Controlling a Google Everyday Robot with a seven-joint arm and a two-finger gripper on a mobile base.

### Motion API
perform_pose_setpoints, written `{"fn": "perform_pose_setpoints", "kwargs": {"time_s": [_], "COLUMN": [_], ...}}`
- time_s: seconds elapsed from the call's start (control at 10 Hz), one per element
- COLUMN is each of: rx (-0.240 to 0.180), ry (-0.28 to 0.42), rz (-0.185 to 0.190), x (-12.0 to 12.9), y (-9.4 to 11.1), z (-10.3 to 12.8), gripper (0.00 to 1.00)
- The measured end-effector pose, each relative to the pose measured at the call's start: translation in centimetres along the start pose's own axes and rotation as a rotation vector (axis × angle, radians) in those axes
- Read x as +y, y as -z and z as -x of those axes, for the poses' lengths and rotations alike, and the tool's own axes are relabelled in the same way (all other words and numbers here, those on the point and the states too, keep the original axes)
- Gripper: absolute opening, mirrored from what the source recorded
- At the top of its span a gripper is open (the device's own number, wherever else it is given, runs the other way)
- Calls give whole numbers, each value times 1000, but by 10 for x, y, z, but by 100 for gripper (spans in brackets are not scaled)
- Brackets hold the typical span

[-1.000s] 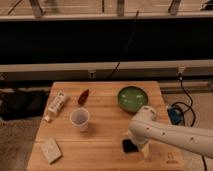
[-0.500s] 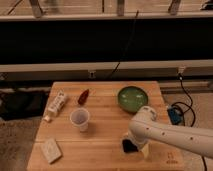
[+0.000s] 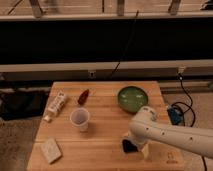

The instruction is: Place the eraser in the ceramic cup

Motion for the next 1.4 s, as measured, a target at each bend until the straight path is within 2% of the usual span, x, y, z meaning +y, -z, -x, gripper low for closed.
{"fn": "perform_pose_setpoints", "kwargs": {"time_s": [0.5,0.6,0.7,0.8,1.0,1.1,1.3,1.4], "rx": [-7,-9,-11,-11,-13,-12,-7,-2], "ry": [22,25,29,31,36,37,46,52], "rz": [-1,-1,-2,-3,-6,-5,2,3], "x": [-1,0,0,0,-1,0,0,-3], "y": [-2,-3,-3,-3,-3,-4,0,9], "z": [2,3,3,4,5,5,4,2], "gripper": [76,72,61,54,49,42,21,10]}}
